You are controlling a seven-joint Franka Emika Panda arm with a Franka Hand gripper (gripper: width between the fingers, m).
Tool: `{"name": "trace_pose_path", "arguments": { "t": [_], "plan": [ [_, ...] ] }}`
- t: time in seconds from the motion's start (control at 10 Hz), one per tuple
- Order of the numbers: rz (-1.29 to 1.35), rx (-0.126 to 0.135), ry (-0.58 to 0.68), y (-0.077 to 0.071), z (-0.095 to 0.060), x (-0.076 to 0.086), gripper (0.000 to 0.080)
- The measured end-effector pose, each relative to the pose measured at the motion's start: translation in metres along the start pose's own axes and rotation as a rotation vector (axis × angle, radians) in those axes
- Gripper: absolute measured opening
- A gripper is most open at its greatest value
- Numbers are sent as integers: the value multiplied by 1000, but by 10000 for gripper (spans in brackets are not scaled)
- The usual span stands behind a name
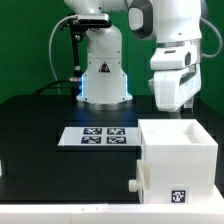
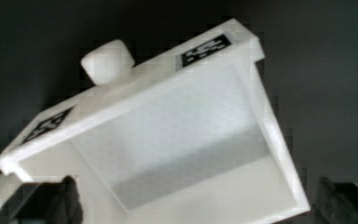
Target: Assemble drawer
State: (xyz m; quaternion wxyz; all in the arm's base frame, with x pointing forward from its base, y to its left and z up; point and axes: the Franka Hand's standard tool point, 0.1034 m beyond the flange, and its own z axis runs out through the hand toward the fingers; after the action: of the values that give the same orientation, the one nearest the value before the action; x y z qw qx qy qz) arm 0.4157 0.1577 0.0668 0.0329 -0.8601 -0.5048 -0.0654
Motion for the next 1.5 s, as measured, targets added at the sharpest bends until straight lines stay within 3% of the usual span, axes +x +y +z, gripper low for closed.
{"name": "trace_pose_path", "arguments": {
  "t": [0.4, 0.7, 0.9, 1.0, 1.2, 1.4, 1.5],
  "plan": [
    [-31, 16, 103, -33, 40, 5, 649],
    [-34, 21, 105, -34, 44, 4, 606],
    [-34, 21, 105, -34, 44, 4, 305],
    [-34, 22, 105, -34, 44, 4, 305],
    [-33, 22, 105, -34, 44, 4, 51],
    [-63, 17, 78, -27, 35, -2, 37],
    [-90, -8, 43, -10, 15, -17, 37]
  ]
}}
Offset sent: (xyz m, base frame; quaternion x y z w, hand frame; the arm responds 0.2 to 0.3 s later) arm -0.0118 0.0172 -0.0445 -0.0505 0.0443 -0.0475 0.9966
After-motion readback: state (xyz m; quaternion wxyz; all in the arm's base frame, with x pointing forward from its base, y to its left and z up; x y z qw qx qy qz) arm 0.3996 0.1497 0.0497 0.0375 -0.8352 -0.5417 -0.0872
